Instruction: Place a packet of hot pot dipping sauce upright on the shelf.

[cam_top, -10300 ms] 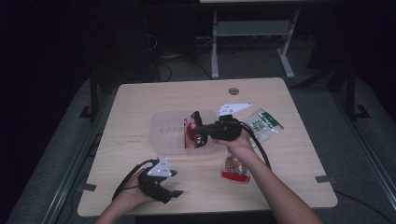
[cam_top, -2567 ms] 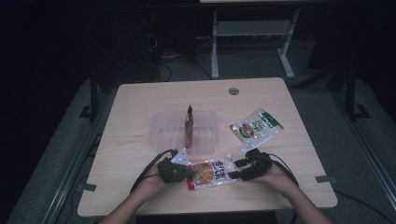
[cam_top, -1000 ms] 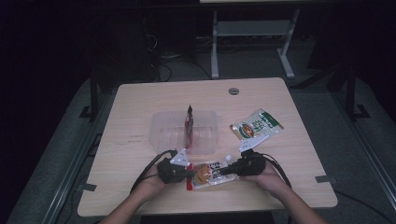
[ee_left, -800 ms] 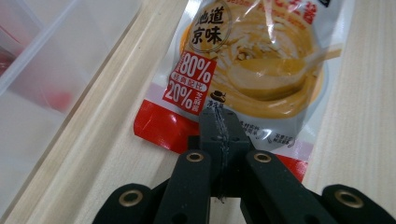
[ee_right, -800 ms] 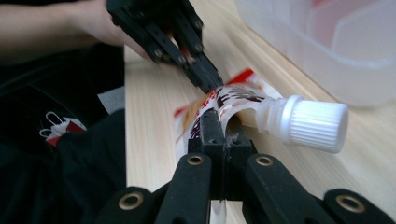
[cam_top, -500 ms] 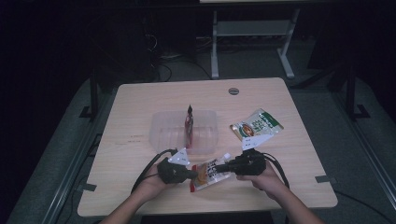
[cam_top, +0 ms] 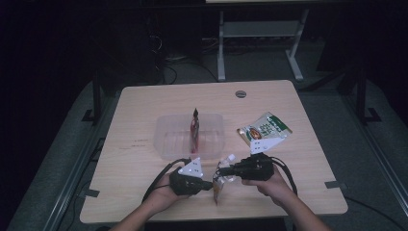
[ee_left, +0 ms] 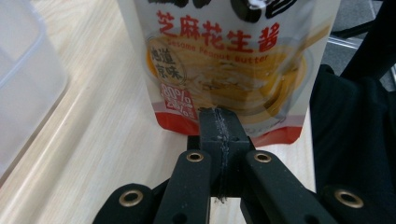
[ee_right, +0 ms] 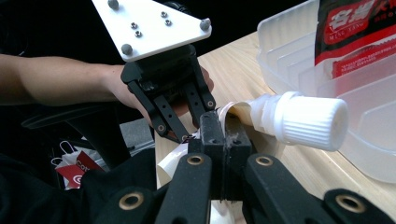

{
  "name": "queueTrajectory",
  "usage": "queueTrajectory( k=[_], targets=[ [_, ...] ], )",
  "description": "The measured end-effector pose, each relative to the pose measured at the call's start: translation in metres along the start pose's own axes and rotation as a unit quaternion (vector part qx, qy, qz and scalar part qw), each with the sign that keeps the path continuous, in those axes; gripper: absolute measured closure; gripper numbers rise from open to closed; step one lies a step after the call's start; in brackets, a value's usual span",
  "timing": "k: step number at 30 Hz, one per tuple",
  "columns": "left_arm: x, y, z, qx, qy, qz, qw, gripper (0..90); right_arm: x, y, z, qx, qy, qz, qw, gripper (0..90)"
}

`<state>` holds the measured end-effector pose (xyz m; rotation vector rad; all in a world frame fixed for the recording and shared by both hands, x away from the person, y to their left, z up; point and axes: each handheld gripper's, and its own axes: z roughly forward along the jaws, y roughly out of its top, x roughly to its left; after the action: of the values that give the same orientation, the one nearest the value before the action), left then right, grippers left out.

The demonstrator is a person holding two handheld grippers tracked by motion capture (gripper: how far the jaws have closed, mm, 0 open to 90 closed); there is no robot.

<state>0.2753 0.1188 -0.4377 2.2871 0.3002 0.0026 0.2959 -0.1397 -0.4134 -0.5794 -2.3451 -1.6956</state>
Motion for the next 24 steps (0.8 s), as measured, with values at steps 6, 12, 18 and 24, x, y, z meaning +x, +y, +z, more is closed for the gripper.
queueTrajectory(
  k=[6, 12, 18, 24],
  targets=[
    [0.002, -0.002, -0.006, -0.016, -0.004, -0.015, 0.9998, 90.0, 0.000, 0.002, -0.006, -0.012, -0.003, 0.002, 0.9999, 89.7],
    [0.004, -0.002, -0.012, -0.017, -0.005, -0.009, 0.9998, 90.0, 0.002, 0.002, -0.009, -0.011, -0.005, -0.003, 0.9999, 89.7],
    [0.007, -0.005, -0.018, -0.018, -0.007, -0.015, 0.9997, 89.9, 0.003, 0.002, -0.009, -0.006, -0.007, -0.005, 0.9999, 89.7],
    [0.009, -0.011, -0.028, -0.016, -0.010, -0.025, 0.9995, 89.9, 0.006, 0.006, -0.007, -0.009, -0.002, -0.010, 0.9999, 89.6]
  ],
)
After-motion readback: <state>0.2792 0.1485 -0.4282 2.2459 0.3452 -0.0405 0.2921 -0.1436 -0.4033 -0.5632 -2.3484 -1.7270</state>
